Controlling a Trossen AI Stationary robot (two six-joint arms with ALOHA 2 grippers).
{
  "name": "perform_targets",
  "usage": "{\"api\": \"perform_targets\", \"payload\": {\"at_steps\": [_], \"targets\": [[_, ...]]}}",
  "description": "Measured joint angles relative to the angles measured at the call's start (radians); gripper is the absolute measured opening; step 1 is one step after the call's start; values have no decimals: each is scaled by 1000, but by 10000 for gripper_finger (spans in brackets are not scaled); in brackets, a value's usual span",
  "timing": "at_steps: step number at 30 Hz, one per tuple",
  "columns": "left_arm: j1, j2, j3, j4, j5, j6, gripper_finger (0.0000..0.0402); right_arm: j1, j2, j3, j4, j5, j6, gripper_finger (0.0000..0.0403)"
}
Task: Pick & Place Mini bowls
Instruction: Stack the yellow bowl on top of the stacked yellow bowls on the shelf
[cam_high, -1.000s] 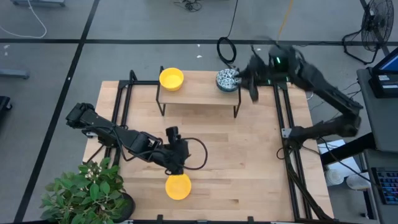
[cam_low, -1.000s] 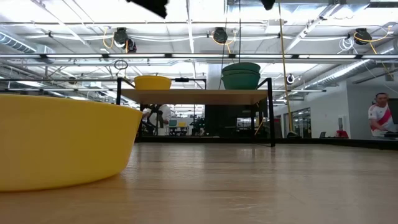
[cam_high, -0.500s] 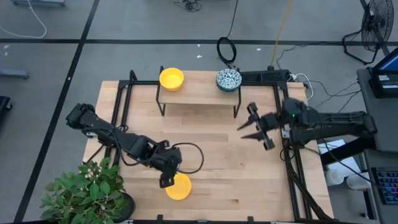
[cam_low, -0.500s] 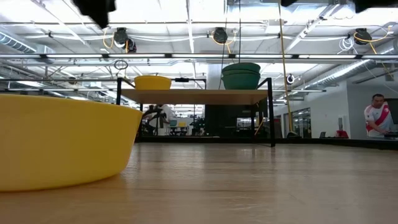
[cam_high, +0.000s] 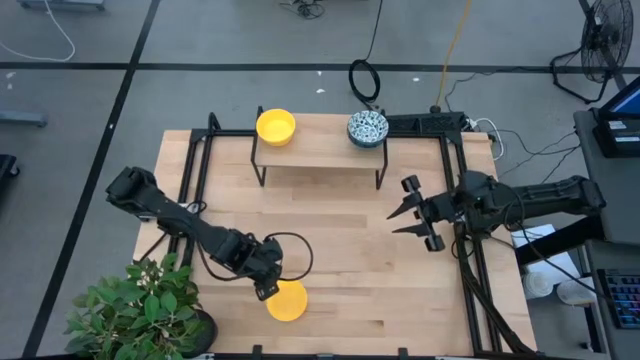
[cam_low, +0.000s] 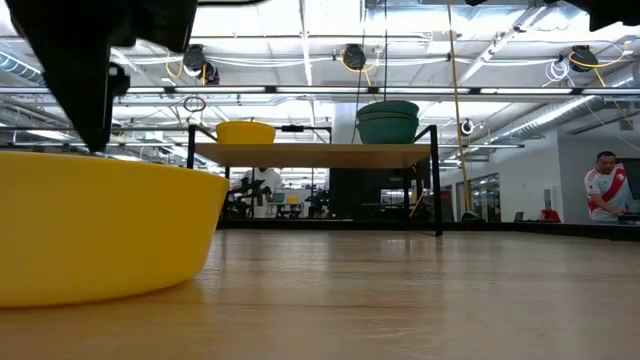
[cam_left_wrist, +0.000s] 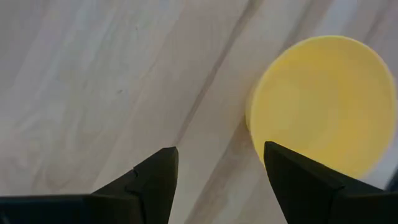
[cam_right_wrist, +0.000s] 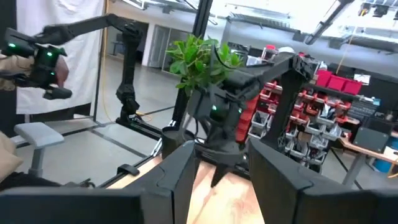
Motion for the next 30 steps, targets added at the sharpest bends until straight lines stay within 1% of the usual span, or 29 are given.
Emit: {"api": "perform_targets", "payload": {"at_steps": [7,13,19,24,28,30], "targets": [[0,0,-117,230,8,6,241,2,-3,0,-1,2,-5,137],[-5,0,-195,362,7,92,241,2,-3,0,-1,3,-5,134],[-6,0,-222,374,-24,124,241,2,-3,0,-13,3,-3,133],[-6,0,-238,375,-26,128,241,2,-3,0,-19,10,-2,133],[-6,0,-249,374,-21,144,241,2,-3,0,-24,57,-2,132],[-6,0,-249,374,-37,167,241,2,-3,0,-26,81,-3,132]]}}
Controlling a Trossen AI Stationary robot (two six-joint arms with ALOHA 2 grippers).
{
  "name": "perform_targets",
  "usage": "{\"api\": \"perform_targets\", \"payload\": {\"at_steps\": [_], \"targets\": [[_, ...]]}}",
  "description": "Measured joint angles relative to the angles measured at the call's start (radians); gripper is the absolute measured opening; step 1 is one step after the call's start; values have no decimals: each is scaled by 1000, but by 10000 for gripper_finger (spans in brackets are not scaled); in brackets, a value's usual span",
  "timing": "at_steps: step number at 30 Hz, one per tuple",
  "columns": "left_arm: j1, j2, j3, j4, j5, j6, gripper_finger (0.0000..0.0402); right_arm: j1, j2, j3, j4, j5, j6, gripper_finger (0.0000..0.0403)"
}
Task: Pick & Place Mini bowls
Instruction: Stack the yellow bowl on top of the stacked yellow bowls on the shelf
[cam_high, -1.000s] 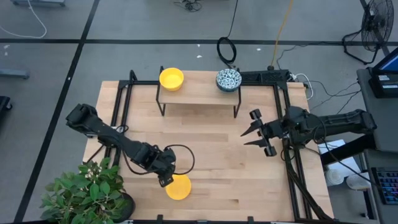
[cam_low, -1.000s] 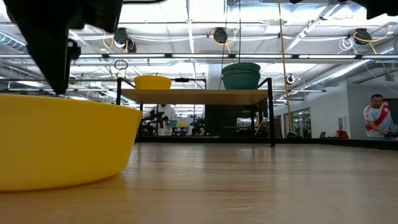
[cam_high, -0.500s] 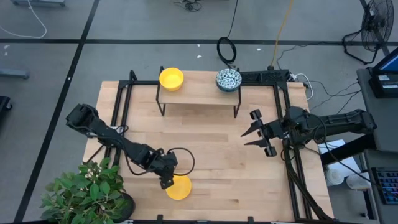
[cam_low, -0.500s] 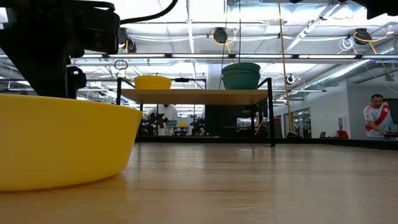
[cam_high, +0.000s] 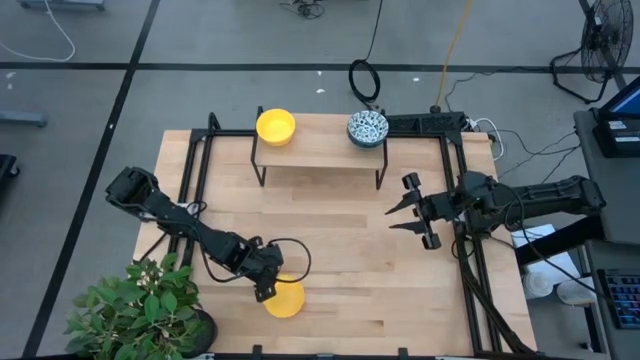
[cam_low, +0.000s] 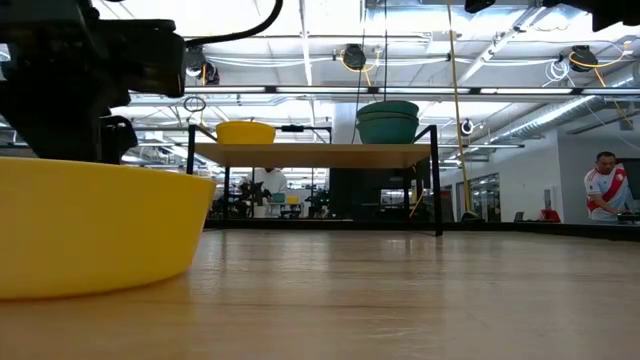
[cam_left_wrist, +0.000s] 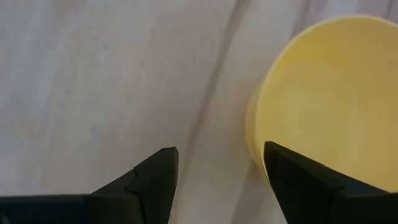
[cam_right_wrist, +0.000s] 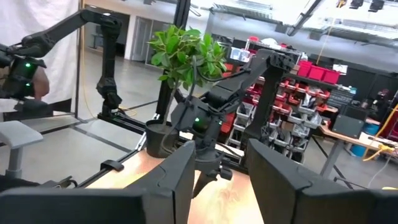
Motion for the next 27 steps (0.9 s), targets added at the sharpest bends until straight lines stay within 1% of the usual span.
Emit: {"api": "perform_targets", "payload": {"at_steps": [3,6,9,14,15,18,22,25,27], "targets": [[0,0,0,0,-42,21,239,0,0,0,-2,1,0,131],[0,0,0,0,-41,36,214,0,0,0,-2,1,-1,130],[0,0,0,-6,-23,38,159,0,0,0,-2,1,-1,130],[3,0,0,-19,-16,36,31,0,0,0,-4,0,-1,130],[7,0,0,-19,-13,33,17,0,0,0,-4,0,-1,130],[17,-2,0,-9,-7,38,11,0,0,0,-4,0,-1,130],[32,-28,3,49,9,104,6,0,0,0,-5,-1,-2,130],[51,-68,58,34,-22,163,5,0,0,1,-5,-1,-9,130],[73,-108,105,9,-70,189,5,0,0,1,-4,0,-9,130]]}}
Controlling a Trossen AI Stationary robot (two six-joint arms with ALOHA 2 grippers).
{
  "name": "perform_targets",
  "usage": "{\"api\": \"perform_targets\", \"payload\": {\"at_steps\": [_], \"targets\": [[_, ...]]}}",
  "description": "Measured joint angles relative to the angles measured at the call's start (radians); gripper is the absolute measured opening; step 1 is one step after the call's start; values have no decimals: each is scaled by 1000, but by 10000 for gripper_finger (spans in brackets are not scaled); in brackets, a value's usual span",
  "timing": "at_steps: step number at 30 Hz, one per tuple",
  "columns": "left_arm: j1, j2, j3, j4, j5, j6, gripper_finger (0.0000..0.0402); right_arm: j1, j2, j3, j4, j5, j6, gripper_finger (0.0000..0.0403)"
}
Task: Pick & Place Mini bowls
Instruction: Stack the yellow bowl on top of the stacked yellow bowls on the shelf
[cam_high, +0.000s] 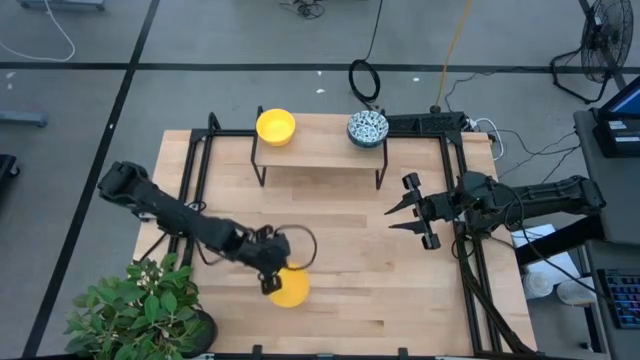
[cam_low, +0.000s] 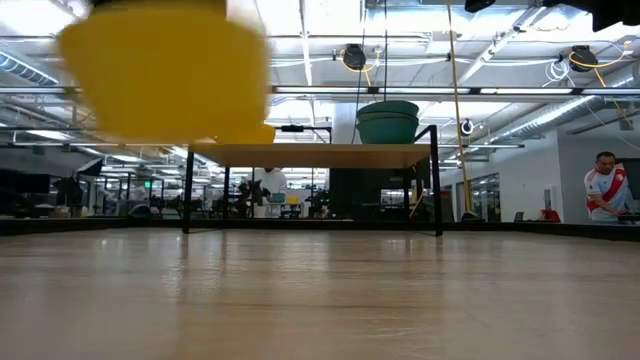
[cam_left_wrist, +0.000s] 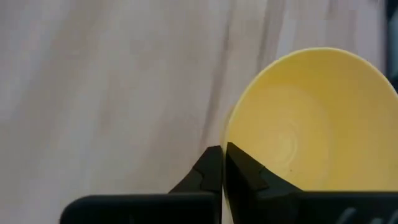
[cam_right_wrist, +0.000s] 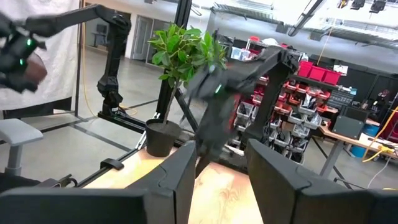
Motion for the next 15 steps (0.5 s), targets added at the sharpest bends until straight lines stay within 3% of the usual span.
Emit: {"api": "perform_targets", "payload": {"at_steps": [5,15], "targets": [[107,-111,178,-88,-113,-92,5,0,0,0,8,0,1,130],[421,-173,624,-388,-229,67,3,0,0,0,6,0,10,130]]}}
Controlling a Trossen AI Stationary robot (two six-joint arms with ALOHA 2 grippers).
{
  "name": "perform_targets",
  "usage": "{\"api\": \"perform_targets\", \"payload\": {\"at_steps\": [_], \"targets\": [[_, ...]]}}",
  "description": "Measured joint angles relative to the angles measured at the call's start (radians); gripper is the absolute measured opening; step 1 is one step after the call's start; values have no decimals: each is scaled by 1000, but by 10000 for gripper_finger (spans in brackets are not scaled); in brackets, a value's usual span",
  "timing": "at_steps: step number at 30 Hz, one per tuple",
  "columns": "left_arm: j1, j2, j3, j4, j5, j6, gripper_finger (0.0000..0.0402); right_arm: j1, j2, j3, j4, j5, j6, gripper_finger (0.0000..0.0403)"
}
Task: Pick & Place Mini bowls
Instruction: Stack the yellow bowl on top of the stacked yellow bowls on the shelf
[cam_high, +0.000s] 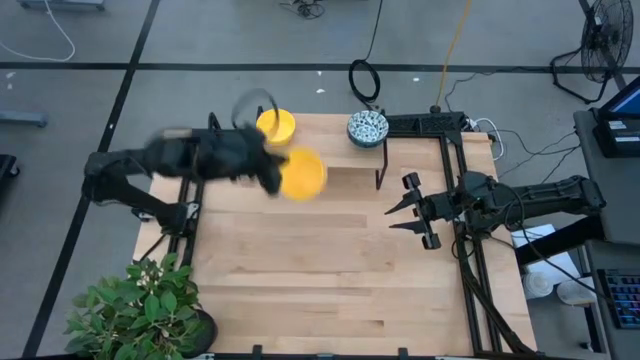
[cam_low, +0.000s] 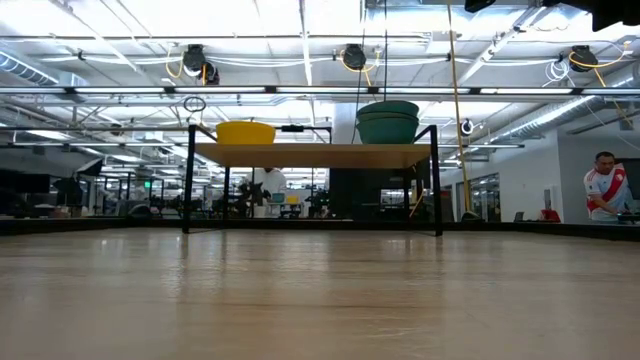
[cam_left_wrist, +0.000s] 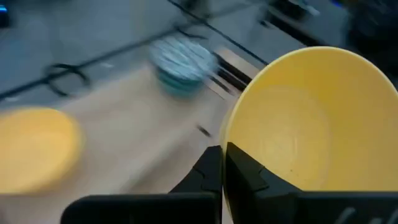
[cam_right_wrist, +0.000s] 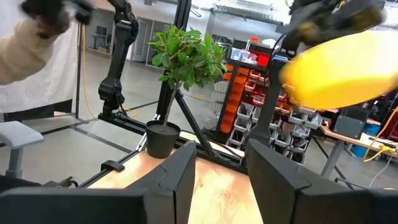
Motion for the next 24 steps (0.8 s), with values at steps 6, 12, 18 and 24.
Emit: {"api": "perform_targets", "payload": {"at_steps": [6,12,18,24], "targets": [[302,0,120,-173,46,6,3,0,0,0,0,0,1,130],[563,41,119,-277,183,-41,3,0,0,0,0,0,0,130],[692,137,94,-290,268,-41,3,0,0,0,0,0,-1,130],[747,245,91,-290,319,-19,3,0,0,0,0,0,0,130]]}}
